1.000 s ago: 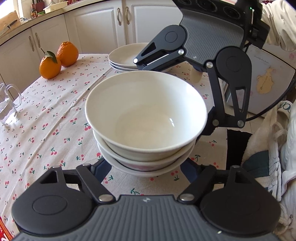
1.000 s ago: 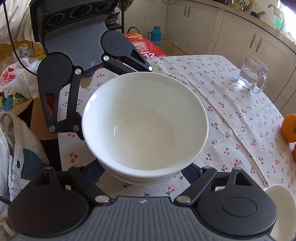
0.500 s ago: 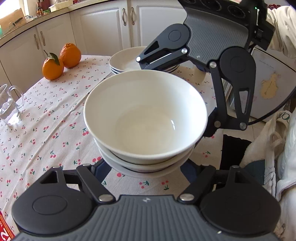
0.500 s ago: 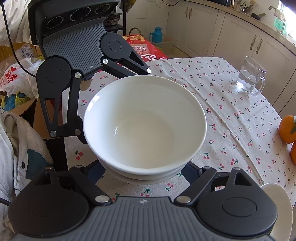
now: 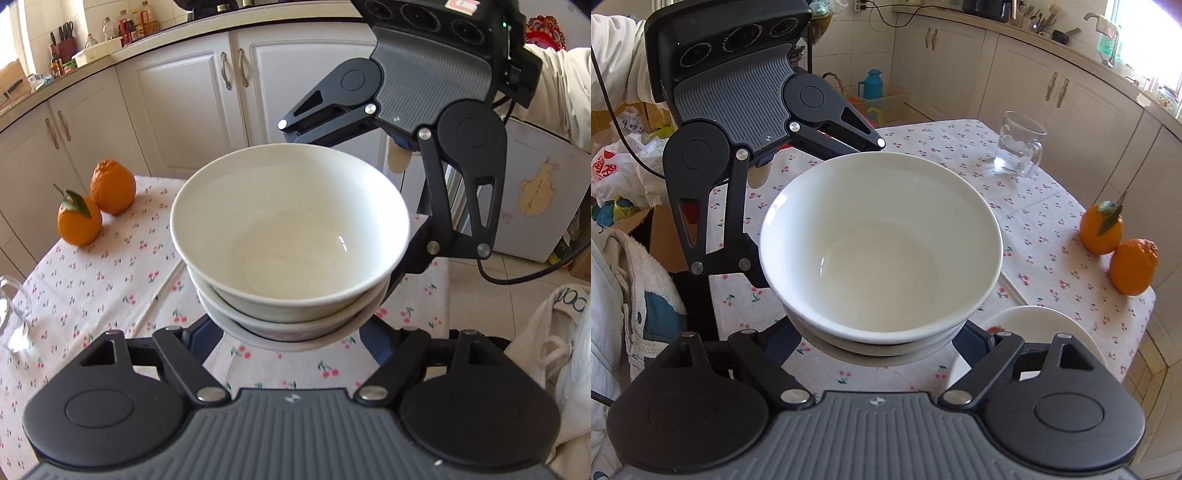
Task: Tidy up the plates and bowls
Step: 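Lift the bowl stack with both tools and carry it over the plate stack, then lower the bowl stack onto the plates and open both tools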
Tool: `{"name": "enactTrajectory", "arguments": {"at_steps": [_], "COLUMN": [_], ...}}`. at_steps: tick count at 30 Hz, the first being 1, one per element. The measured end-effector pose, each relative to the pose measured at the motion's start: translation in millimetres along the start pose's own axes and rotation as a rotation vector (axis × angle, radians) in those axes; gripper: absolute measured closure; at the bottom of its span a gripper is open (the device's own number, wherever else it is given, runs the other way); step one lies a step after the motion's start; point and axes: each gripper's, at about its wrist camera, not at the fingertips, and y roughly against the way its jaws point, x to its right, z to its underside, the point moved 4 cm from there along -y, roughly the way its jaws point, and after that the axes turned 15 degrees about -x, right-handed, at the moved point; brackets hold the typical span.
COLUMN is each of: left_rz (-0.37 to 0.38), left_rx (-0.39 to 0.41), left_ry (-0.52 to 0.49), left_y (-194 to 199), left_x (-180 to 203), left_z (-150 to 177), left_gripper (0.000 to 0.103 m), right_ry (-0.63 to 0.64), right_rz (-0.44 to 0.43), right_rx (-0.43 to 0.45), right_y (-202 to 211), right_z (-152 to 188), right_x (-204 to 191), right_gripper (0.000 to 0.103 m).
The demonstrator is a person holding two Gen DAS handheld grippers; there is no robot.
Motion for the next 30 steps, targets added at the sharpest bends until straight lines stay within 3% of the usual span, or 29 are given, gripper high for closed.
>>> {"name": "enactTrajectory", "arguments": {"at_steps": [11, 17, 30], "left_rz": [-0.005, 0.026, 0.049], "left_rx": [0.015, -0.002, -0.017], "left_ry": [-0.085, -0.090, -0.085], "left_y": [-47, -74, -89], "left_x": [-18, -23, -28], "left_z": [-70, -83, -90], "left_gripper": [0.023, 0.023, 0.023], "right_ry": [-0.110, -0.167, -0.230], "right_rz": [0.098, 0.102, 0.083], "right_rx": [0.013, -0.010, -0.022], "right_y": [14, 1, -15], "right_z": [46, 67, 84], "right_x": [70, 93, 112], "right_gripper": [0.012, 0.012, 0.012]}}
